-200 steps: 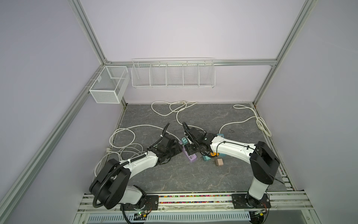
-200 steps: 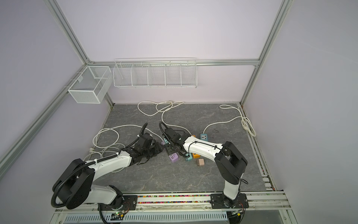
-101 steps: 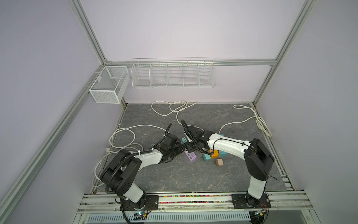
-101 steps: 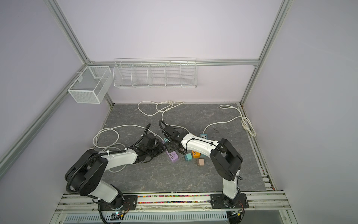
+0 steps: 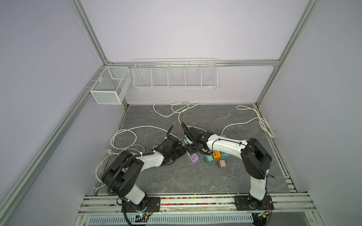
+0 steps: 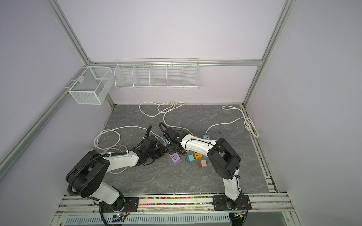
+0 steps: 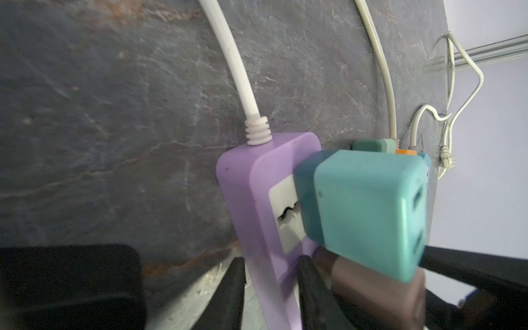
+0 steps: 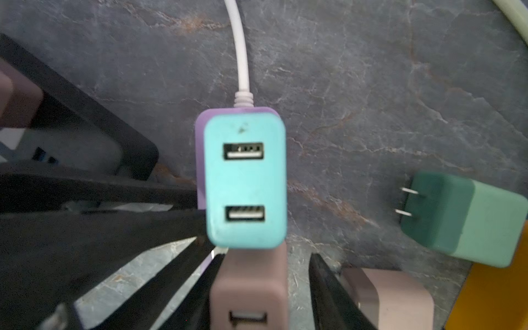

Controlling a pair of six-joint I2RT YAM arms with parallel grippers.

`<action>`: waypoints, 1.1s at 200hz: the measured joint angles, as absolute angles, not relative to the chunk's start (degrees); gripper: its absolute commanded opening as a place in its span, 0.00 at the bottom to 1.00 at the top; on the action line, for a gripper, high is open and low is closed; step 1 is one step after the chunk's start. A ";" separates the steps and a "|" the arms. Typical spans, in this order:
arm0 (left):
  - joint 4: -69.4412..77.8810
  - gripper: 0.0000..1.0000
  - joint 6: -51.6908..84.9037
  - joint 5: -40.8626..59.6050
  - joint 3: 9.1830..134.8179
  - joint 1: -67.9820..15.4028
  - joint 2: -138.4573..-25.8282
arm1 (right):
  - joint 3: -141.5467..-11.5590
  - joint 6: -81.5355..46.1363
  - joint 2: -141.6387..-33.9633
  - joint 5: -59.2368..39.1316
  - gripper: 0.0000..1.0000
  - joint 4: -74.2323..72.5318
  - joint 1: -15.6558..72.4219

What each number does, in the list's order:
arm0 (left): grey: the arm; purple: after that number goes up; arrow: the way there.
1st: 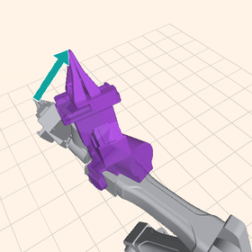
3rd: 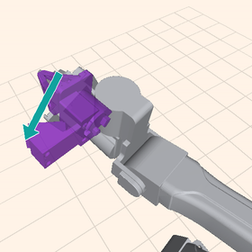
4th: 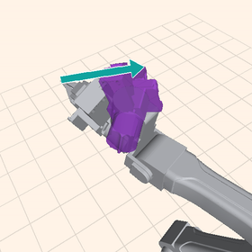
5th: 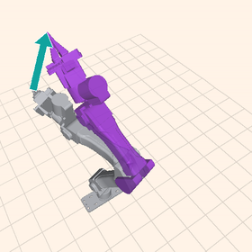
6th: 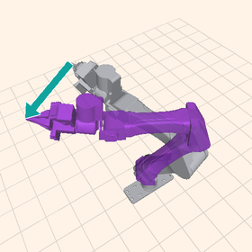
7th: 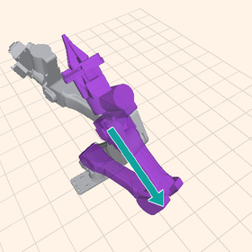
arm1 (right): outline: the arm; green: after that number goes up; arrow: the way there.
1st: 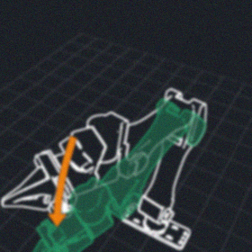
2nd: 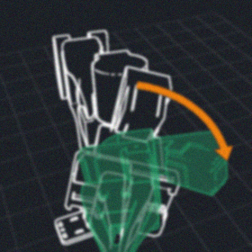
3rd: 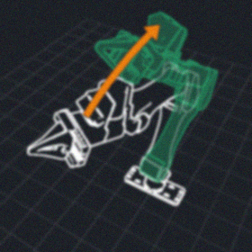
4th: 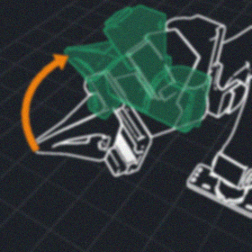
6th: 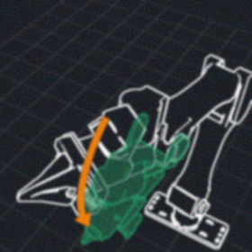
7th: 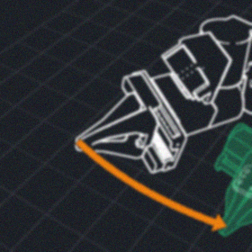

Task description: Pull the plug off the socket

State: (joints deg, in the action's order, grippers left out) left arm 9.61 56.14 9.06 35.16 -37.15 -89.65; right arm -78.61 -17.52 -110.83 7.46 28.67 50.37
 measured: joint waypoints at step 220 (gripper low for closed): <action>13.41 0.24 56.36 7.75 32.75 -38.79 -88.90 | -78.98 -15.73 -111.66 6.15 0.31 28.84 50.33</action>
